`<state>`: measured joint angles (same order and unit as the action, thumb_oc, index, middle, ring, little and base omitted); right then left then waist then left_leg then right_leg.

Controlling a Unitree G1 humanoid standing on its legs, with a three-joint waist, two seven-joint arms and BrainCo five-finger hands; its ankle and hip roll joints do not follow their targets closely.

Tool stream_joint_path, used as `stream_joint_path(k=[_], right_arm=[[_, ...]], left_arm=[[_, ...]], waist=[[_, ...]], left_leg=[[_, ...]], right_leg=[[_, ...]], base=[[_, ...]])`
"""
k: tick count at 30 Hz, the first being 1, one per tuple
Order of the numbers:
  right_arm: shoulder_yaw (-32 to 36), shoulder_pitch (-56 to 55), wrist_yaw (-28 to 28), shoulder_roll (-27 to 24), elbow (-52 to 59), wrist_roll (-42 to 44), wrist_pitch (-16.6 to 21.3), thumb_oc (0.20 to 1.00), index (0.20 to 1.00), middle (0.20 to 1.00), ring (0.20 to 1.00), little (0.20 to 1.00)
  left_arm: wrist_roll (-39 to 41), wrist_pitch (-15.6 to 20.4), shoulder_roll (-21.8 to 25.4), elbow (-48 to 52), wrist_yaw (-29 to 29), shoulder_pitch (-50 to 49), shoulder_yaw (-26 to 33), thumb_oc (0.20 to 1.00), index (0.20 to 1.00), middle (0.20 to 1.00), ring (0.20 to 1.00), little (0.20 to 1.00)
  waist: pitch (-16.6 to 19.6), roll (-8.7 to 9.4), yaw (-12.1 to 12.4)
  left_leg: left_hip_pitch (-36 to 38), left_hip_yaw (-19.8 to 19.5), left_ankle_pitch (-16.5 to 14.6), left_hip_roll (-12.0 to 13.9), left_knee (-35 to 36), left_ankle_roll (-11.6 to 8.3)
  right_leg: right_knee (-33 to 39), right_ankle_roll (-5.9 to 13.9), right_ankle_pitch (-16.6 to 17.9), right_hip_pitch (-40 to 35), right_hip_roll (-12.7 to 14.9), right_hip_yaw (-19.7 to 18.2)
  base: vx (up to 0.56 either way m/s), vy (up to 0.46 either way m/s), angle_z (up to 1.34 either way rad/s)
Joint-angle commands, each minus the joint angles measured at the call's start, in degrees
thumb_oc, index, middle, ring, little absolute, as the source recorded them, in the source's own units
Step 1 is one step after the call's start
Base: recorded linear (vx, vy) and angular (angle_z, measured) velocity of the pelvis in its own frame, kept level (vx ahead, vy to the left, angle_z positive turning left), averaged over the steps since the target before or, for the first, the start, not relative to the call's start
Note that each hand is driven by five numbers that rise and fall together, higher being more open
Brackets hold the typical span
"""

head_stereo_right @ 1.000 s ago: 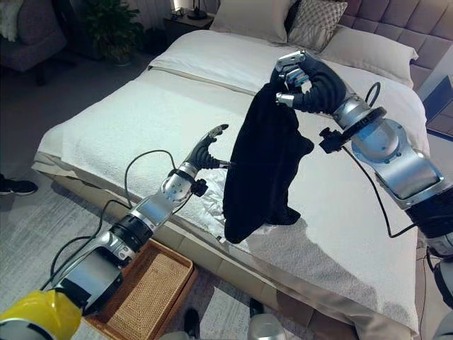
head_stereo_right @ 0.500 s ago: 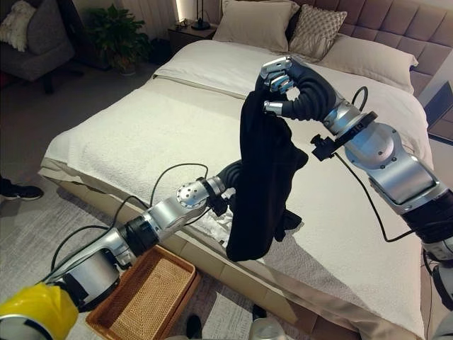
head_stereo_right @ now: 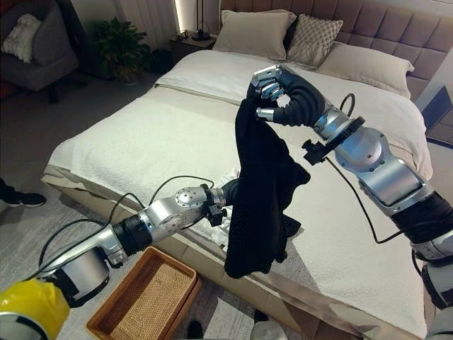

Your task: Pick up clothes into the bucket

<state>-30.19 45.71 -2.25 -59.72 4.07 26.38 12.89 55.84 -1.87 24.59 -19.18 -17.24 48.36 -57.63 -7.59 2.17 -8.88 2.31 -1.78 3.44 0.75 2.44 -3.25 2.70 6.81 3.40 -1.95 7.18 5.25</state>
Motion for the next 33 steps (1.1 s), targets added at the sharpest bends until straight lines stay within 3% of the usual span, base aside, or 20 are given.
stream_joint_path(k=[1, 15, 16, 28, 29, 30, 33], right_arm=[[3.4, 1.0, 2.4, 1.8, 0.2, 0.4, 2.9, 0.2, 0.2, 0.2, 0.2, 0.2], [15.2, -10.1, 5.8, 4.0, -6.7, -6.2, 1.4, 0.2, 0.2, 0.2, 0.2, 0.2], [17.4, -12.7, 6.1, 4.7, -8.1, -7.1, 1.1, 0.2, 0.2, 0.2, 0.2, 0.2], [26.0, -25.6, 4.6, 11.5, -13.3, -7.0, 0.1, 0.219, 0.219, 0.219, 0.219, 0.219], [26.0, -25.7, 4.6, 11.5, -13.3, -7.0, 0.1, 0.407, 0.407, 0.407, 0.407, 0.407], [26.5, -27.0, 4.1, 12.8, -13.5, -6.2, 0.0, 1.0, 1.0, 1.0, 1.0, 1.0], [27.1, -29.2, 3.2, 14.6, -14.3, -4.9, -0.3, 1.0, 1.0, 1.0, 1.0, 1.0]], left_arm=[[3.5, 2.2, -2.1, -2.6, -0.4, -1.6, 3.1, 0.2, 0.2, 0.2, 0.2, 0.2], [13.0, 4.5, 0.5, 6.9, 1.9, -22.3, 22.7, 0.2, 0.2, 0.2, 0.2, 0.2], [13.4, 6.0, 2.0, 10.0, 2.5, -25.8, 26.9, 0.2, 0.2, 0.2, 0.2, 0.2], [12.6, 11.5, 12.0, 25.3, 4.0, -40.7, 46.9, 0.2, 0.2, 0.2, 0.2, 0.2], [12.6, 11.4, 12.0, 25.4, 4.0, -40.8, 46.9, 0.2, 0.2, 0.2, 0.2, 0.2], [13.0, 12.3, 12.5, 28.2, 4.0, -42.0, 49.6, 0.2, 0.2, 0.2, 0.2, 0.2], [13.4, 14.1, 12.3, 32.1, 4.8, -43.8, 53.5, 0.2, 0.2, 0.2, 0.2, 0.2]], waist=[[2.8, 2.21, 0.8], [2.4, 2.96, 3.3], [2.4, 2.98, 3.9], [1.5, 2.25, 6.1], [1.5, 2.27, 6.1], [1.2, 2.05, 6.5], [0.8, 1.9, 6.9]], left_leg=[[-1.9, -0.3, -5.0, 0.1, -4.9, -0.95], [-2.0, -1.1, -5.6, -0.3, -5.4, -0.37], [-2.0, -1.1, -5.6, -0.4, -5.4, -0.27], [-2.4, -1.9, -5.9, -1.0, -6.2, 0.01], [-2.4, -1.9, -5.9, -1.0, -6.2, 0.0], [-2.6, -2.1, -5.9, -1.2, -6.3, 0.01], [-2.9, -2.3, -5.8, -1.3, -6.4, 0.02]], right_leg=[[-5.3, 1.97, -3.8, 0.8, 0.9, 1.6], [-5.6, 1.6, -4.3, 0.3, 1.1, 2.1], [-5.6, 1.56, -4.3, 0.3, 1.2, 2.1], [-5.8, 1.31, -4.6, 0.2, 1.5, 2.5], [-5.8, 1.3, -4.6, 0.2, 1.5, 2.5], [-5.9, 1.28, -4.7, 0.4, 1.5, 2.5], [-6.1, 1.28, -4.8, 0.6, 1.5, 2.7]], base=[[0.0, 0.0, 0.0], [0.0, -0.001, 0.01], [0.0, -0.003, 0.04], [0.0, 0.001, 0.05], [0.0, 0.0, 0.0], [0.0, 0.0, 0.0], [-0.01, 0.005, 0.04]])
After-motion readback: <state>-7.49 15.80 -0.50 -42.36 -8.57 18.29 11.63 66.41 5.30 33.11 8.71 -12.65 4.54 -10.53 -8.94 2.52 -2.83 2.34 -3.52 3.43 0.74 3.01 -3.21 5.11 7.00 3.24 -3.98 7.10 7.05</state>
